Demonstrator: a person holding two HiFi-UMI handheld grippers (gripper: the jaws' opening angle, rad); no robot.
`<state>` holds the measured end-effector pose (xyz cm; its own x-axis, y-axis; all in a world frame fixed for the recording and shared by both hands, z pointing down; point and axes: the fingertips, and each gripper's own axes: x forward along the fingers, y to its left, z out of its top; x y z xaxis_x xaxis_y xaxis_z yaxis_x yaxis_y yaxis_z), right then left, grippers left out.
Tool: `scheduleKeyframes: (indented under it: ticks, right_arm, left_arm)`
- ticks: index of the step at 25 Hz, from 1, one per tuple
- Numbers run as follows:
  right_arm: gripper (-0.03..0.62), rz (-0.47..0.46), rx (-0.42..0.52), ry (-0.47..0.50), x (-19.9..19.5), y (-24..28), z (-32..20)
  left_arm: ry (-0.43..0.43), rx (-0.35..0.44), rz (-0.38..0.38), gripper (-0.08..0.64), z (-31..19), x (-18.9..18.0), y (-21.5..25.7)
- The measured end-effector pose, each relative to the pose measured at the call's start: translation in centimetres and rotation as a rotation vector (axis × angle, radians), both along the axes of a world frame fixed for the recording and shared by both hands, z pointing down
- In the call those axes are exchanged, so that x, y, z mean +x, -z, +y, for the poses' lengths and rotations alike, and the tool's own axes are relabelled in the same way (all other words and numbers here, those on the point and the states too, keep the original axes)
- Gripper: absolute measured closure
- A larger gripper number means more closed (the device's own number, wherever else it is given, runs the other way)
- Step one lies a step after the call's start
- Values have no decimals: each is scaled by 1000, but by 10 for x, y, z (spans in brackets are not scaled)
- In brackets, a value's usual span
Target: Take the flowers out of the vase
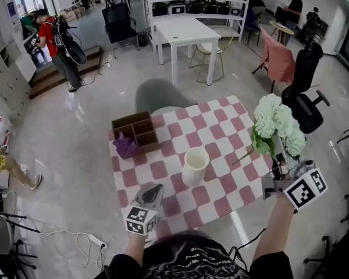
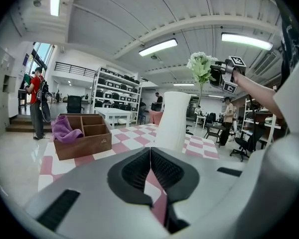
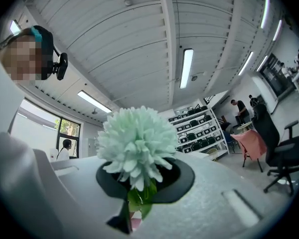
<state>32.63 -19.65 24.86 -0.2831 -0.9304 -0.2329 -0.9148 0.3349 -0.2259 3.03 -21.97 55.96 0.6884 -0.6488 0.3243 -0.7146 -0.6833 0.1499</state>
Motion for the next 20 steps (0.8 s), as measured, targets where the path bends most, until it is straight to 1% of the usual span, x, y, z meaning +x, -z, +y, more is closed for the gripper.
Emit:
scheduleKeyframes:
  ticks: [3,9,17,20]
  right_arm:
    - [545,22,-63,-26,8,-15,1]
    - [545,42,-144,-54,18,-37,4]
    - [545,54,-285,-92,36,-80,5]
    - [545,62,-339,-93,39,-99,4]
  left_arm:
    - [-6,-4,-4,548,0,2,-2]
    - [-23,-7,-1,548,2,9,-3]
    - [-36,-12,-5,548,1,14,-5]
    - [-34,-15,-6,548,1,14,-7]
